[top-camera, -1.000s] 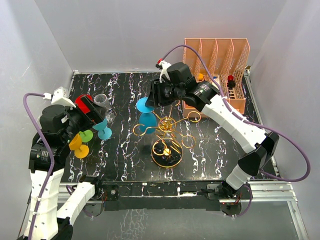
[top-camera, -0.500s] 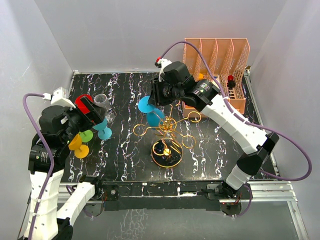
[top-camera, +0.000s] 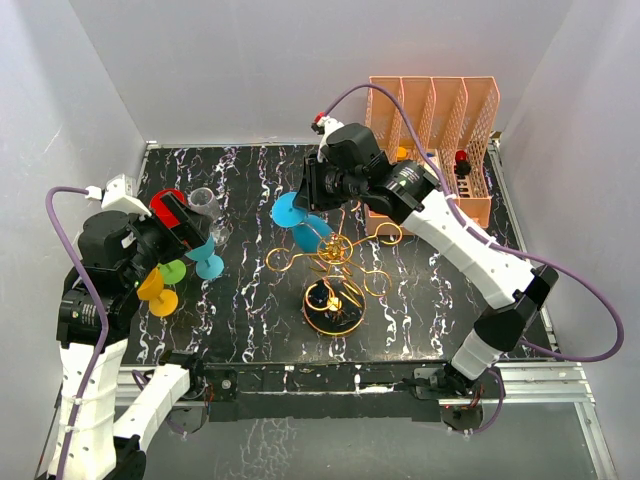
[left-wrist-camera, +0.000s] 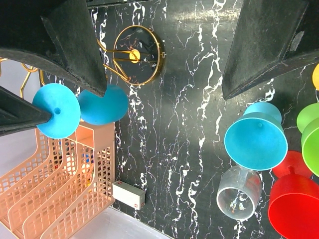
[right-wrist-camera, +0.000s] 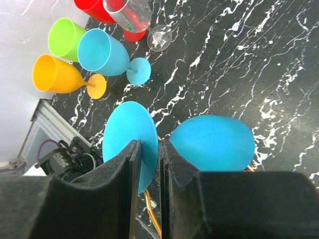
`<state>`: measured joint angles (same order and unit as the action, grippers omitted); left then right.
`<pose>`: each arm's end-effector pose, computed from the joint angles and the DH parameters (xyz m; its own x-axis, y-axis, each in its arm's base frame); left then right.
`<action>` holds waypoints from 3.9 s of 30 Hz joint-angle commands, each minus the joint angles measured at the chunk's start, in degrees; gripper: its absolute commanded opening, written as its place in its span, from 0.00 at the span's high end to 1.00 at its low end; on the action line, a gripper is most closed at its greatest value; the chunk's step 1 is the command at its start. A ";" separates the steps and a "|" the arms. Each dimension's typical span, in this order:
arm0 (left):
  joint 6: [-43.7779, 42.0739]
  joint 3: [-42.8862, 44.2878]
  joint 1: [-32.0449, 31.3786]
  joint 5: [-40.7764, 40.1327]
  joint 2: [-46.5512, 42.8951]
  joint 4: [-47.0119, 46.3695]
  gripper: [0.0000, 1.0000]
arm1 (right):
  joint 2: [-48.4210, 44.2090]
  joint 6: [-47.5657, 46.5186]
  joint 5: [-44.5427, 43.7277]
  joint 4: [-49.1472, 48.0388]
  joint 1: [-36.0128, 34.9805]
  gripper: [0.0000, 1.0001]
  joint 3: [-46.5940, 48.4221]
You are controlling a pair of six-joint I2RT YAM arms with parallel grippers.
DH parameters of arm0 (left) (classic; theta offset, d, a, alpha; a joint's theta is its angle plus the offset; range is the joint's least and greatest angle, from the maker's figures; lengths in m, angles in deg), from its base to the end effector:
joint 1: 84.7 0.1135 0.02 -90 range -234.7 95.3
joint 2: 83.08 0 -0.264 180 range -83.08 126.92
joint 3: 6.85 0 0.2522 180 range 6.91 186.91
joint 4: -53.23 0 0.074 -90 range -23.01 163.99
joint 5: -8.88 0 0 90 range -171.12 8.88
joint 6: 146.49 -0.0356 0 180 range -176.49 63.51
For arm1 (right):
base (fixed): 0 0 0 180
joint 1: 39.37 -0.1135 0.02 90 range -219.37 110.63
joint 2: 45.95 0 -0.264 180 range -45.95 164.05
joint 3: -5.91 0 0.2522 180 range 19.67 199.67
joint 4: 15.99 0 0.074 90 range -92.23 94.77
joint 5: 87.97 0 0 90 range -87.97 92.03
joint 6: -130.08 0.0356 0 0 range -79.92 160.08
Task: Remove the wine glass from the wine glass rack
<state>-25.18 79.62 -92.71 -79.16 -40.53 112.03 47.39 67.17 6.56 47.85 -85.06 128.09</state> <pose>0.1118 -0.0170 0.4388 -0.3066 -0.4813 -0.8212 0.0148 0.8602 -0.5097 0.2397 0.2495 0.4359 -0.7021 -0.0694 -0.7087 -0.4929 0.7657 0.4134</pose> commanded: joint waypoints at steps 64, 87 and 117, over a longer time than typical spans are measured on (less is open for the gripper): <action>0.11 0.46 -0.14 0.65 0.28 1.55 0.03 | -19.58 50.08 -13.58 -44.10 7.20 0.92 -27.55; 13.98 -5.03 -0.16 29.71 -0.67 -23.32 0.03 | -34.10 49.28 -0.67 -72.20 7.79 0.92 -37.92; 52.71 -21.34 -0.16 50.86 -0.20 -87.61 0.08 | -29.19 71.43 19.07 -92.15 7.76 0.92 -44.03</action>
<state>22.40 59.18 -92.71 -29.66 -40.73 33.85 18.19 135.67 24.75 -37.37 -77.32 84.42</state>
